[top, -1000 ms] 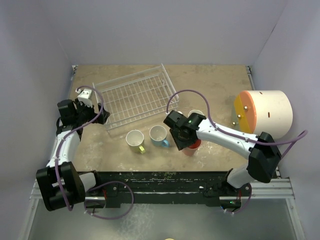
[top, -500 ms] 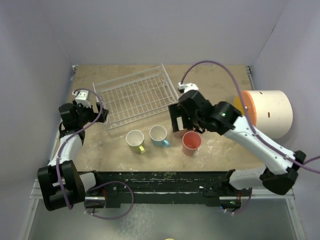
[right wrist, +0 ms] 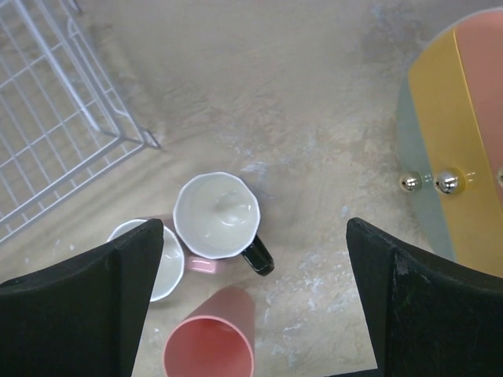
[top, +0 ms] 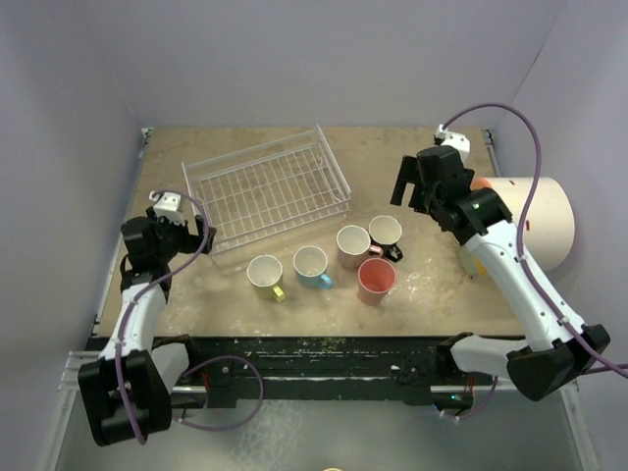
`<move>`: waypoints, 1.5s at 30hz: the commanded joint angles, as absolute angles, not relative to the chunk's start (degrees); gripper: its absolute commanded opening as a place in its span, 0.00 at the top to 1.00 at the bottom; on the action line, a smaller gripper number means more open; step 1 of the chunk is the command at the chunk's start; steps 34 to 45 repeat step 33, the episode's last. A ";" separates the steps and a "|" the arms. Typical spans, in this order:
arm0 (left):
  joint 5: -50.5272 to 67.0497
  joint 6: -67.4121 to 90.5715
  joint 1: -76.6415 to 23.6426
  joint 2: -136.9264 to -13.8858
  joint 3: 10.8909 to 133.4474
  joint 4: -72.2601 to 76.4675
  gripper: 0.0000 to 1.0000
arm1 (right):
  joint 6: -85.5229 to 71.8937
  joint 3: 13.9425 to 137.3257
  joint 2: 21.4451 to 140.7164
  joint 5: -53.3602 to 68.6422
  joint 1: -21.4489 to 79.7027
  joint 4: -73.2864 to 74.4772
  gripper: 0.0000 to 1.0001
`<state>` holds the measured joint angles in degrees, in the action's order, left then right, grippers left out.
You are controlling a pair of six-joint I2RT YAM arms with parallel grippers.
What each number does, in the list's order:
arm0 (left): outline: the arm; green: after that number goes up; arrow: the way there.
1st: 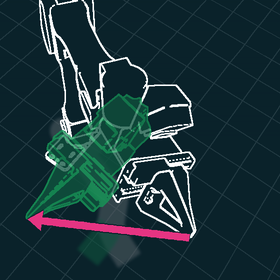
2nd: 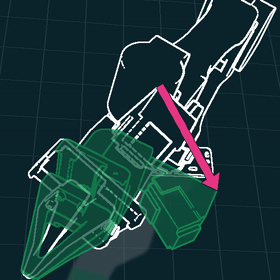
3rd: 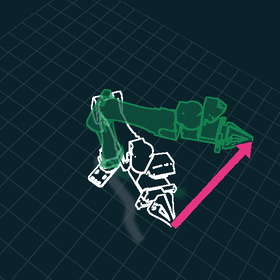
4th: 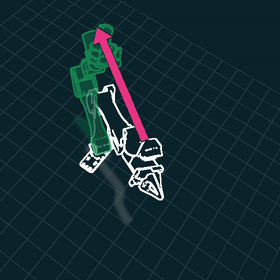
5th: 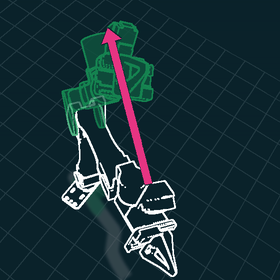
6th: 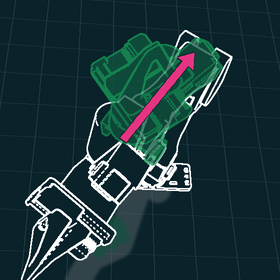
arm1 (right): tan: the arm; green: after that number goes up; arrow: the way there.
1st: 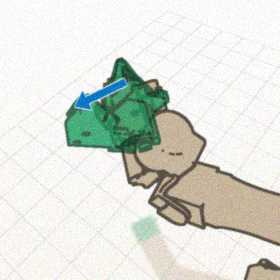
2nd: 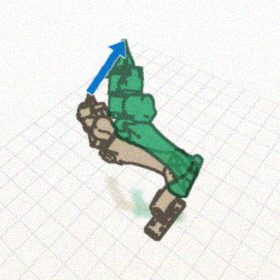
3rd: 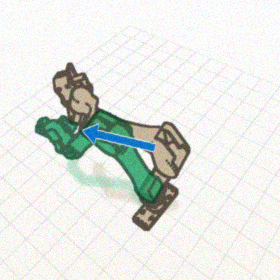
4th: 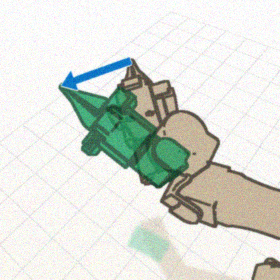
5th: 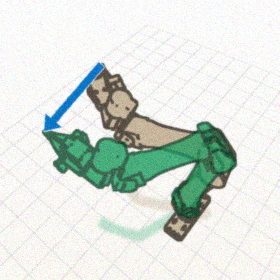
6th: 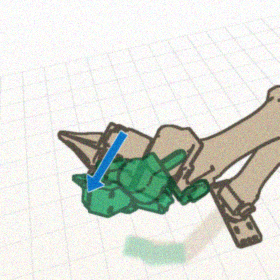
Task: Unload the cups from the dish rack
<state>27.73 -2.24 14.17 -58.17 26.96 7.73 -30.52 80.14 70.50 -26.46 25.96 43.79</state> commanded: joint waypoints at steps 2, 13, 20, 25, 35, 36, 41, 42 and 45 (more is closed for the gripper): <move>25.71 -3.21 14.10 -47.64 18.07 9.20 0.01 | -32.17 74.84 66.60 -25.98 24.36 36.19 0.00; 18.55 0.34 14.06 -20.53 1.61 12.08 0.01 | -31.91 69.46 62.52 -22.39 23.77 32.52 0.00; 19.24 0.00 14.01 -21.71 1.94 12.40 0.01 | -31.08 68.36 61.03 -22.74 23.15 31.39 0.00; 19.45 -0.25 14.02 -23.16 2.27 12.92 0.01 | -30.76 64.10 57.73 -27.47 22.91 28.01 0.00; 24.65 -2.37 13.98 -25.62 2.57 14.63 0.01 | -19.29 44.33 39.36 -51.78 22.92 3.35 0.00; 24.65 -2.37 13.98 -25.62 2.57 14.63 0.01 | -19.29 44.33 39.36 -51.78 22.92 3.35 0.00; 24.65 -2.37 13.98 -25.62 2.57 14.63 0.01 | -19.29 44.33 39.36 -51.78 22.92 3.35 0.00; 24.65 -2.37 13.98 -25.62 2.57 14.63 0.01 | -19.29 44.33 39.36 -51.78 22.92 3.35 0.00; 24.65 -2.37 13.98 -25.62 2.57 14.63 0.01 | -19.29 44.33 39.36 -51.78 22.92 3.35 0.00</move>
